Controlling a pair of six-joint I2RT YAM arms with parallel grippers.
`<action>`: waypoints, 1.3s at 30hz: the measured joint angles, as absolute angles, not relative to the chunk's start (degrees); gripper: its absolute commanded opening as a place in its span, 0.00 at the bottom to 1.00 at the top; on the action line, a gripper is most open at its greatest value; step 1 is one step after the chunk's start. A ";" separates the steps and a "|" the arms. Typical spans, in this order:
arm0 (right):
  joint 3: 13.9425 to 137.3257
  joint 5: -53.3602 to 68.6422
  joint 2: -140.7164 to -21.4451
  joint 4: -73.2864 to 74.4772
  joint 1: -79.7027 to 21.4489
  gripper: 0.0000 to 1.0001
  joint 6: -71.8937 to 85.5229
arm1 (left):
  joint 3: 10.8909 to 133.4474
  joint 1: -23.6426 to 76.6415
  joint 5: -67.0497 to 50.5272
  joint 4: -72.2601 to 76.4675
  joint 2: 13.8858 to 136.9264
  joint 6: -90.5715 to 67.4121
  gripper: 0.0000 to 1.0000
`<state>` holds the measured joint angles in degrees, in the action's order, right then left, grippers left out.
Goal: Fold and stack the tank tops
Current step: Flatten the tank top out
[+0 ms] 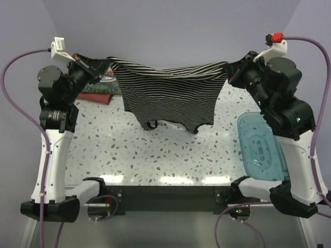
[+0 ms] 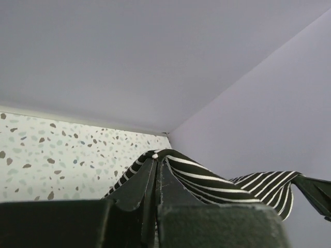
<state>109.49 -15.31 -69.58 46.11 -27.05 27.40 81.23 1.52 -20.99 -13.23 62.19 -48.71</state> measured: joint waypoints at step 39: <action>39.33 -4.38 -61.69 36.99 -17.69 0.72 35.11 | 15.20 3.25 -34.57 12.80 66.94 -53.74 0.54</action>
<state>39.33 -4.38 -61.69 36.99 -17.69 35.11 15.20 3.25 -34.57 12.80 66.94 -53.74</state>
